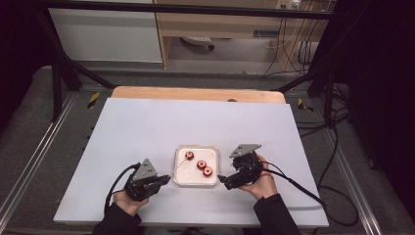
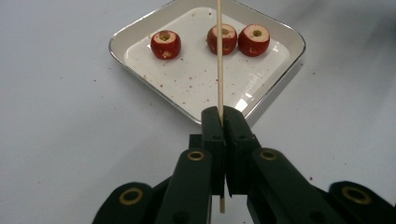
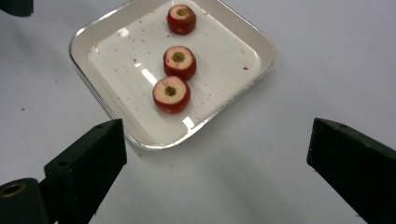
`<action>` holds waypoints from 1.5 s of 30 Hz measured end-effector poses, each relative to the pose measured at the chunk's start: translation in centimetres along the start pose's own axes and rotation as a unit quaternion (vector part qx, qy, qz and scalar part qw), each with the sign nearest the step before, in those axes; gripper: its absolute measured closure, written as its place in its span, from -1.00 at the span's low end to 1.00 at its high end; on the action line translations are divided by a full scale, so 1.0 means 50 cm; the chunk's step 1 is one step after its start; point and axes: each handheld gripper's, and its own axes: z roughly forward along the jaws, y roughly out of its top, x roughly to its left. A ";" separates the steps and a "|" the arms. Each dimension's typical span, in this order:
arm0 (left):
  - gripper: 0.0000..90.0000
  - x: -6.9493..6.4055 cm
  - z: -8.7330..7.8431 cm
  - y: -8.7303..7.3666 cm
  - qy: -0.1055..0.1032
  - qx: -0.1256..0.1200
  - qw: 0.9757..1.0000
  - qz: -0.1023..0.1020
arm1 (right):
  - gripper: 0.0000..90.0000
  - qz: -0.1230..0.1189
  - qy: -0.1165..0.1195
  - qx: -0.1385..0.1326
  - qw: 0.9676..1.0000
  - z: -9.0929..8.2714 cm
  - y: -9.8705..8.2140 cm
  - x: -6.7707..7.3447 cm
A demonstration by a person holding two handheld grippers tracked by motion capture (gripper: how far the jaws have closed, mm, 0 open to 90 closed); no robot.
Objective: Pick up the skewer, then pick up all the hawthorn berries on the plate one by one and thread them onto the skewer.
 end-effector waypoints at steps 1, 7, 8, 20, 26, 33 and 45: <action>0.96 0.000 -0.001 -0.002 0.001 0.000 1.000 -0.001 | -0.89 0.005 0.004 -0.001 1.000 0.003 0.005 0.001; 0.96 0.000 -0.002 -0.013 -0.001 -0.001 1.000 -0.001 | -0.91 0.017 0.013 0.014 1.000 0.024 0.031 0.009; 0.96 0.001 -0.003 -0.014 -0.003 -0.001 1.000 -0.004 | -0.91 0.017 0.012 0.017 1.000 0.028 0.036 0.010; 0.96 0.005 -0.009 -0.021 -0.002 -0.009 1.000 -0.008 | -0.89 0.029 0.025 0.050 0.998 0.066 0.067 0.019; 0.96 0.006 -0.010 -0.021 0.001 -0.011 1.000 -0.009 | -0.76 0.032 0.041 0.076 0.996 0.088 0.086 0.022; 0.96 0.009 -0.007 -0.022 0.000 -0.007 1.000 -0.010 | -0.42 0.035 0.062 0.115 0.991 0.110 0.106 0.023; 0.96 0.008 -0.003 -0.022 -0.001 -0.003 1.000 -0.008 | 0.06 0.037 0.068 0.156 0.985 0.139 0.103 0.013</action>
